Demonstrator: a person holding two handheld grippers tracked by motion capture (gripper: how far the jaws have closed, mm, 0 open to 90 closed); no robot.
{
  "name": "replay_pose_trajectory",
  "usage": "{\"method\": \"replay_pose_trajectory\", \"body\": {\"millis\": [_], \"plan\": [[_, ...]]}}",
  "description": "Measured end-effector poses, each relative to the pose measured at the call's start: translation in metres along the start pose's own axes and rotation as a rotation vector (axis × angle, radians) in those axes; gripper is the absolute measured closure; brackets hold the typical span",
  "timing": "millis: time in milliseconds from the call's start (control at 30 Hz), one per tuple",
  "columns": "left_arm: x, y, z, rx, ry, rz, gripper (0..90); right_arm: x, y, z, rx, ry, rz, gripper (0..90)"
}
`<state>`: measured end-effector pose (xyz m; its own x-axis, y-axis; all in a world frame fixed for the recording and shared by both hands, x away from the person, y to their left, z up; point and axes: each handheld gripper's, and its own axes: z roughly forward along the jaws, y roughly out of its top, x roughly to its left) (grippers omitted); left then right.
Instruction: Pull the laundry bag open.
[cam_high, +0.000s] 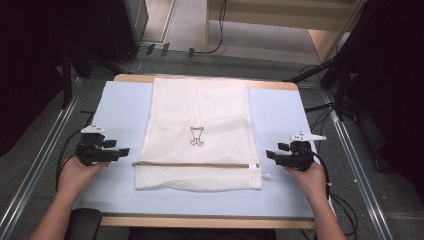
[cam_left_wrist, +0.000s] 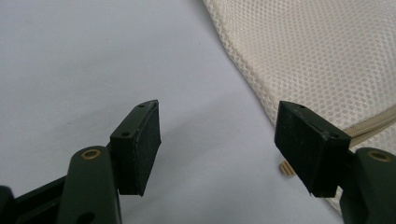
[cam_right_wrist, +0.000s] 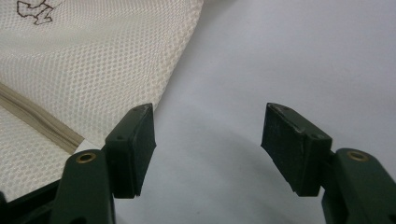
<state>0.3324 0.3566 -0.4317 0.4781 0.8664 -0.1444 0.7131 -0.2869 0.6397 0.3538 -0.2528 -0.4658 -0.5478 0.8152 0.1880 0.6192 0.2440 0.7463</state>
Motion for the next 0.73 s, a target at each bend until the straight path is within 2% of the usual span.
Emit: {"method": "replay_pose_trajectory", "body": {"millis": [567,733], "plan": [[0.0006,-0.0002,0.0043,0.023,-0.007,-0.015,32.8,0.0016,0.0001,0.0020,0.000,-0.005,-0.006,36.0],[0.0000,0.0002,0.0050,0.028,-0.009,-0.008,32.8,0.0023,0.0000,0.0022,-0.002,-0.006,-0.005,35.9]]}}
